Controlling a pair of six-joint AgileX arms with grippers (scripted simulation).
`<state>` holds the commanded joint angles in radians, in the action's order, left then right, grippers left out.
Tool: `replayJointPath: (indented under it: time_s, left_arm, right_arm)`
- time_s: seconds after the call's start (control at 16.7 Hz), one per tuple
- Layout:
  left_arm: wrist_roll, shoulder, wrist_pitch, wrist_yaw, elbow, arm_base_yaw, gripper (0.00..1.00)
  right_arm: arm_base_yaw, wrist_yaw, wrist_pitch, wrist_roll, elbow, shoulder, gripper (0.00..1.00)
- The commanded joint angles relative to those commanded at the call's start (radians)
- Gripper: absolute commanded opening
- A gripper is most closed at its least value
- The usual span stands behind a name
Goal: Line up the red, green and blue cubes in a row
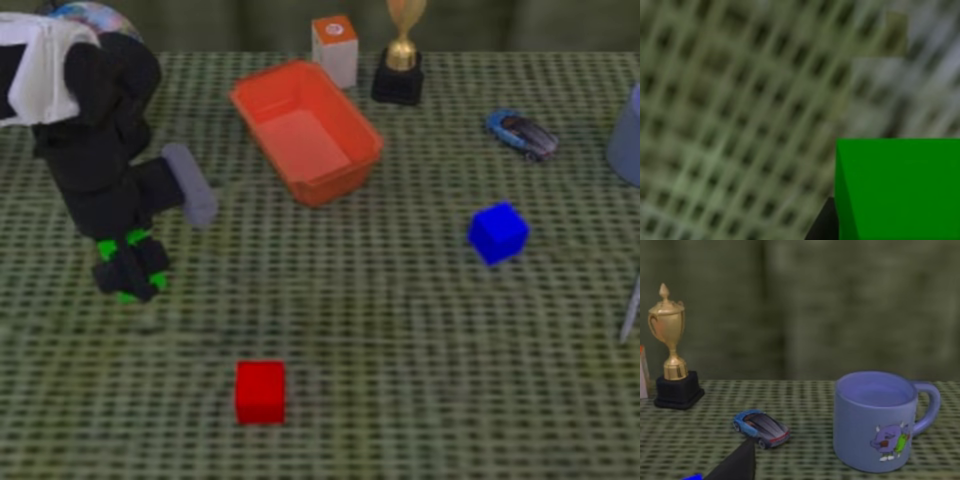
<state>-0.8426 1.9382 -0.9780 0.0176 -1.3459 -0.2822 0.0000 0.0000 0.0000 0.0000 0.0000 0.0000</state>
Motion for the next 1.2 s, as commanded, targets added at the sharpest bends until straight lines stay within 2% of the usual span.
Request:
replayJointPath:
  time_s: [0.36, 0.54, 0.72, 0.96, 1.2]
  left_arm:
    - [0.095, 0.064, -0.067, -0.002, -0.133, -0.415, 0.0]
    - [0.132, 0.081, -0.088, -0.004, -0.18, -0.556, 0.0]
    - [0.145, 0.087, -0.096, -0.005, -0.197, -0.602, 0.0]
    - [0.143, 0.083, -0.091, -0.004, -0.192, -0.599, 0.0]
    - [0.147, 0.125, 0.007, -0.002, -0.137, -0.599, 0.0]
  right_arm:
    - [0.0, 0.0, 0.0, 0.0, 0.0, 0.0, 1.0]
    - [0.0, 0.0, 0.0, 0.0, 0.0, 0.0, 1.0]
    - [0.0, 0.0, 0.0, 0.0, 0.0, 0.0, 1.0]
    - [0.0, 0.0, 0.0, 0.0, 0.0, 0.0, 1.0]
    - [0.0, 0.0, 0.0, 0.0, 0.0, 0.0, 1.0]
